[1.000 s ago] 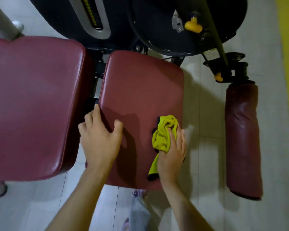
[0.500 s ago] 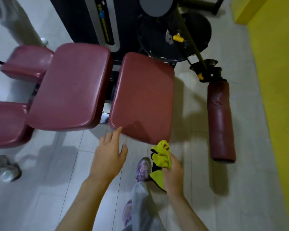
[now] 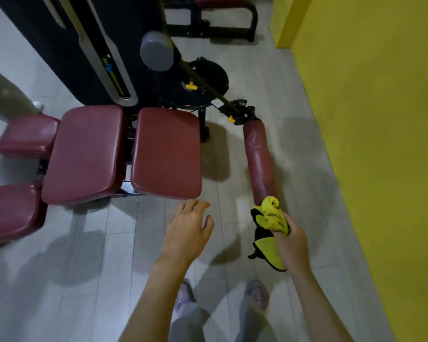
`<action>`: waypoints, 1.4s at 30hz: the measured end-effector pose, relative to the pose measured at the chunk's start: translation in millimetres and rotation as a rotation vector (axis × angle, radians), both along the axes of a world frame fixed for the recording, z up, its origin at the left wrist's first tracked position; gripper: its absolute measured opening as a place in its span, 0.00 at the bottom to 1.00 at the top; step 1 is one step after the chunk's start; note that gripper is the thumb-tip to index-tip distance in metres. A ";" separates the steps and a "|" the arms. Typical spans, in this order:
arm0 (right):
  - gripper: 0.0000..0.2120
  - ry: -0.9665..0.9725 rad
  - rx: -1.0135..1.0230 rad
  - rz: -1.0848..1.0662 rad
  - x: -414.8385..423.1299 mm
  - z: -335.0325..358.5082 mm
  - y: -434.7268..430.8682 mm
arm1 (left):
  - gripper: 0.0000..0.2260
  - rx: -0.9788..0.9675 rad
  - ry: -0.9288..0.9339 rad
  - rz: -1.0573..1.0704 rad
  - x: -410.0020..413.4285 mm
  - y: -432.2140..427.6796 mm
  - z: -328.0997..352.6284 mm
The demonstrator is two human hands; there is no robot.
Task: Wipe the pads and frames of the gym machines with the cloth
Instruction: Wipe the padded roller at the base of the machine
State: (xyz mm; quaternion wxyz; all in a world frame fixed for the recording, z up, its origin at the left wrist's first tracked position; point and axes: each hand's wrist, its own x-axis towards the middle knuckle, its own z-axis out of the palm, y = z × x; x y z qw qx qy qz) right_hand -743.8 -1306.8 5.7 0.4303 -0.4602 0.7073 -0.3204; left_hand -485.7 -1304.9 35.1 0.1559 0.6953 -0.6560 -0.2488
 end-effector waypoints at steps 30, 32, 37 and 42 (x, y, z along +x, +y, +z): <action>0.22 0.008 -0.102 0.530 -179.9 21.8 -289.4 | 0.14 0.006 0.030 0.407 -221.3 -170.3 -24.6; 0.25 0.036 -0.112 0.629 -179.2 16.7 -303.1 | 0.14 0.022 0.018 0.459 -224.2 -174.1 -28.7; 0.24 0.027 -0.111 0.839 -194.0 -10.9 -337.6 | 0.15 0.050 0.009 0.627 -254.2 -183.9 -48.9; 0.21 -0.009 -0.023 1.044 -233.1 -55.1 -356.8 | 0.14 0.093 0.082 0.838 -320.1 -185.9 -92.3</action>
